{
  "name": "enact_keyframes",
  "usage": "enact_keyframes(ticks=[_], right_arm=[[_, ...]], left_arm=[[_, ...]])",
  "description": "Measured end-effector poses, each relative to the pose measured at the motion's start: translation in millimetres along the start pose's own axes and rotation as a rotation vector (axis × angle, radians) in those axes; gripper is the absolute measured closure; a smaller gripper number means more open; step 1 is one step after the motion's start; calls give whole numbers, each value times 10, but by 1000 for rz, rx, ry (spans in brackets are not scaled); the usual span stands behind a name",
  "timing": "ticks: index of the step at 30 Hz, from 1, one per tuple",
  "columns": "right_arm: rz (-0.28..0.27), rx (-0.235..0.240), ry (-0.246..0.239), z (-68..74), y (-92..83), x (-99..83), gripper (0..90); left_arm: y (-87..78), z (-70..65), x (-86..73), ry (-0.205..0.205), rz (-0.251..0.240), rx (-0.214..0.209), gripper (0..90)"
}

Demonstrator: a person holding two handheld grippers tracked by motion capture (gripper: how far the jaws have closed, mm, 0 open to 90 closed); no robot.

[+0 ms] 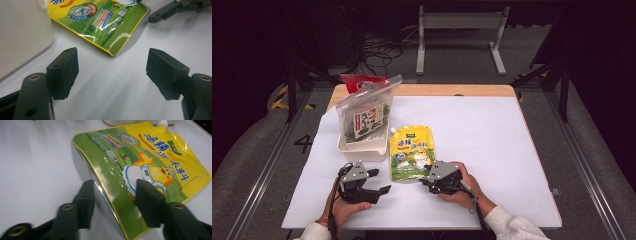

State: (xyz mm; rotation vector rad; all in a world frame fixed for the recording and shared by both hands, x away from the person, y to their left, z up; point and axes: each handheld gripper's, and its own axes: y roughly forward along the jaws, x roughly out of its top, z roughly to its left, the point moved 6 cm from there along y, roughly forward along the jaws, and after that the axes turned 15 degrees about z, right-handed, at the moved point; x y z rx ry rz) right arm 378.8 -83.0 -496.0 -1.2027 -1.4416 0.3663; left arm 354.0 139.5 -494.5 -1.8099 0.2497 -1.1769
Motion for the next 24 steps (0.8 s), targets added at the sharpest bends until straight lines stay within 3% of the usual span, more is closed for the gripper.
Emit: enact_keyframes(ticks=[1, 3, 5, 10, 11, 14, 15, 16, 17, 20, 21, 22, 24], right_arm=[[1, -6, 5, -11, 9, 3, 414], [-6, 11, 29, -34, 11, -3, 401], [-26, 53, 82, -88, -5, -29, 403], [-71, 98, 231, -292, -56, -99, 420], [-75, 99, 241, -308, -61, -97, 434], [-75, 98, 229, -303, -52, -72, 484], [-79, 117, 218, -275, -41, -59, 483], [-76, 151, 200, -222, -23, -47, 477], [-59, 148, 176, -185, -3, -42, 450], [-48, 125, 139, -140, 11, -15, 376], [-40, 117, 128, -127, 22, -4, 360], [-29, 99, 120, -119, 34, 5, 352], [-18, 60, 97, -98, 64, 30, 344]], left_arm=[[7, 5, 2, -9, 0, -9, 270], [30, 10, 17, -33, -6, -17, 270], [65, 16, 39, -43, 0, -31, 267], [169, 57, 123, -102, 10, -49, 228], [196, 59, 139, -119, 10, -60, 222], [256, 97, 158, -133, 33, -56, 198], [256, 97, 158, -133, 33, -56, 194], [277, 120, 175, -160, 37, -76, 181], [279, 127, 175, -169, 41, -87, 177], [301, 141, 201, -166, 42, -94, 174], [313, 113, 211, -183, 45, -111, 169], [316, 127, 220, -159, 50, -95, 169], [340, 98, 244, -159, 52, -106, 170]])
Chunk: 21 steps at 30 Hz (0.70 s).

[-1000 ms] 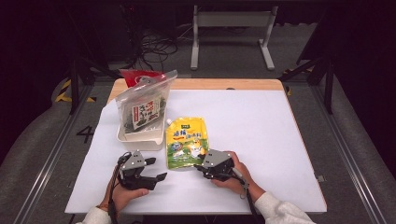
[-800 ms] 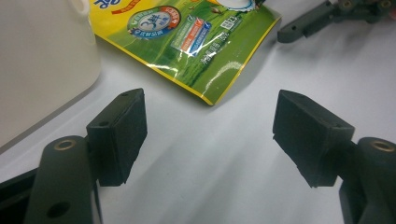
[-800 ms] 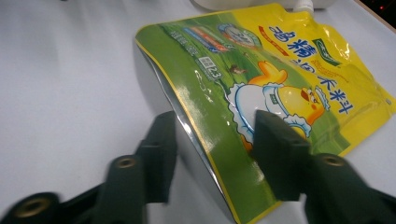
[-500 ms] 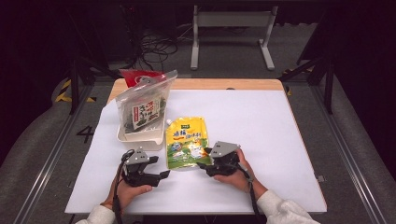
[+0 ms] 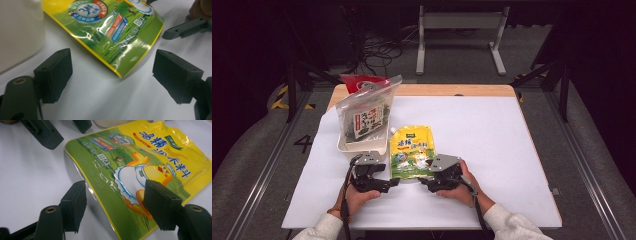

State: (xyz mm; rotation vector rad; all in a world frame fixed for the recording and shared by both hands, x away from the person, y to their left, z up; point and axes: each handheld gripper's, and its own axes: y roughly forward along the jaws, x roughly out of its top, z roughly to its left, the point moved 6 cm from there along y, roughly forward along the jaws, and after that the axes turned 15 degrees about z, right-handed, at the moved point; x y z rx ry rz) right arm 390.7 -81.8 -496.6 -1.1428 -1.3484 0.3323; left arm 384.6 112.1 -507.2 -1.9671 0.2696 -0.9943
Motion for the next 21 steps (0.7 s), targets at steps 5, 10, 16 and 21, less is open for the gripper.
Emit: enact_keyframes(ticks=[5, 10, 16, 21], right_arm=[[16, -53, -63, 35, 43, 57, 363], [-6, -27, -123, 95, -13, 86, 578], [1, -6, -173, 169, -36, 83, 686], [9, -37, -143, 133, -33, 60, 466]], left_arm=[[54, -40, 63, 16, 5, -31, 169], [61, -27, 99, -11, 0, -66, 167], [44, -18, 83, -18, 2, -29, 169], [-36, 68, 2, -24, 0, -1, 172]])
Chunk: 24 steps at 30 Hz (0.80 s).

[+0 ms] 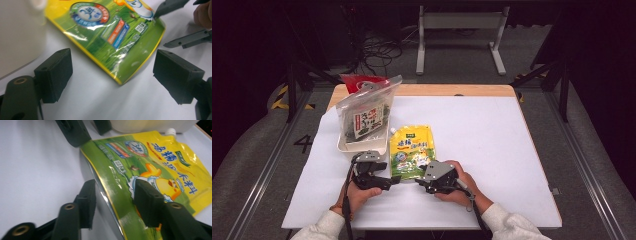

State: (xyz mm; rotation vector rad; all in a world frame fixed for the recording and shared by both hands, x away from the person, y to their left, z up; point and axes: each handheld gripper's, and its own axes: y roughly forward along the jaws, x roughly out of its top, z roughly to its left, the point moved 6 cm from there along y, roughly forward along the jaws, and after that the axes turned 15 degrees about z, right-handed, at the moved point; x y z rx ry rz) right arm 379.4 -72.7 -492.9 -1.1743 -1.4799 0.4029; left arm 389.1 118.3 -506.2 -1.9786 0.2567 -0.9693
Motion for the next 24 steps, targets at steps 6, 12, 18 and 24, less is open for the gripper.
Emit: enact_keyframes(ticks=[6, 12, 18, 24], right_arm=[[-4, 27, 87, -103, 4, -64, 385], [-35, 107, 297, -380, -50, -209, 325], [-41, 216, 536, -630, 48, -307, 239], [-31, 311, 632, -665, 132, -263, 213]], left_arm=[[-28, 16, -33, 17, 8, -2, 197], [44, -35, 40, 24, 11, -6, 186], [89, -78, 75, 32, 10, -20, 179], [108, -103, 91, 26, 10, -45, 179]])
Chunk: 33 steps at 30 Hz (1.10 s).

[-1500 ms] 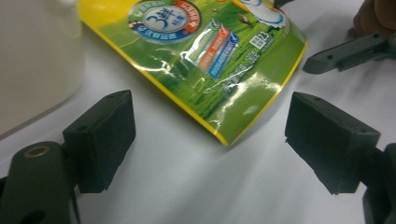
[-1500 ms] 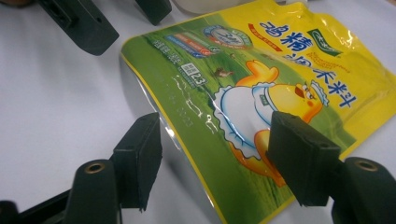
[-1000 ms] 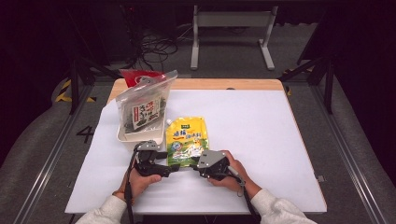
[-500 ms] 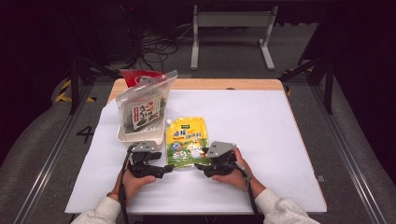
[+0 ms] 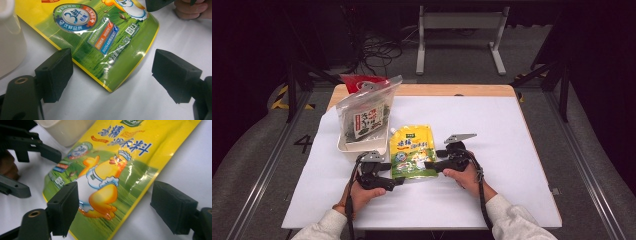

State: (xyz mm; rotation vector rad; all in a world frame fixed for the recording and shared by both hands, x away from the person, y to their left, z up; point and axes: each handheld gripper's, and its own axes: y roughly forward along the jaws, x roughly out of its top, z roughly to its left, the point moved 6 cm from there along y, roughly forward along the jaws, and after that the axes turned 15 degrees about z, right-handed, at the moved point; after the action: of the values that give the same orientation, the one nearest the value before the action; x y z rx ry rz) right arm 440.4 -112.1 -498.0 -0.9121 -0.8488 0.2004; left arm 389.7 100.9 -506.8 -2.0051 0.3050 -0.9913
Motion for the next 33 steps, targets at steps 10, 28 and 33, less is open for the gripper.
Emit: enact_keyframes(ticks=[10, 28, 33], right_arm=[[-48, 153, 179, -50, 4, 41, 239], [22, 149, 64, 104, 0, -69, 382], [38, 151, 45, 133, -103, -231, 450]], left_arm=[[37, -68, 31, 11, -5, -38, 279], [81, -204, 37, -25, -3, -161, 413], [80, -302, -19, 21, 28, -168, 462]])
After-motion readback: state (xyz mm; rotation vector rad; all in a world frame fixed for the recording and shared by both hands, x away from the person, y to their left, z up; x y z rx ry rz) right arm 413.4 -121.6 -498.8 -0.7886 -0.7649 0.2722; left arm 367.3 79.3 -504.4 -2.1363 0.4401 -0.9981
